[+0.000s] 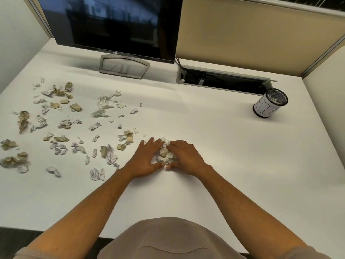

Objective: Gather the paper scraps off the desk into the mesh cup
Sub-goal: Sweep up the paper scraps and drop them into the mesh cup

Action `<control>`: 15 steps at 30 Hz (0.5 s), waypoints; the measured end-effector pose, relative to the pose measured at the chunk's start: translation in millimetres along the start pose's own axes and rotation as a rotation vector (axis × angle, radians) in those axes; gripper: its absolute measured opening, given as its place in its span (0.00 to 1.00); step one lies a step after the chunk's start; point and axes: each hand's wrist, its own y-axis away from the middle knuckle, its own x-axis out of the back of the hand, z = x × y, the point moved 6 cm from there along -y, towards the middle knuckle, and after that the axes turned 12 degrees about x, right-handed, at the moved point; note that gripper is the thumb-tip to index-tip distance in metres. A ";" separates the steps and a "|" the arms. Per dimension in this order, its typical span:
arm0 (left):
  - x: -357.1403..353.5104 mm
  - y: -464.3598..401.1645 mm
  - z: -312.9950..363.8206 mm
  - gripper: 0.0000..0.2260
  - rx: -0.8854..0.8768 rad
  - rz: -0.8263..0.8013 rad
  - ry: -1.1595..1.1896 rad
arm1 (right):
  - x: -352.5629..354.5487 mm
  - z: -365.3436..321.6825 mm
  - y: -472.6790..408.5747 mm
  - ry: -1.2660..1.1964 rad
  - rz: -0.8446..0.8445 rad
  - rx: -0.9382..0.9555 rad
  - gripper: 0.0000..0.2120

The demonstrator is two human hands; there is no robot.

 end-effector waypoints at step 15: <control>25.0 15.8 -24.1 0.53 0.290 -0.116 -0.164 | -6.6 15.6 47.3 -0.179 -0.061 -0.350 0.40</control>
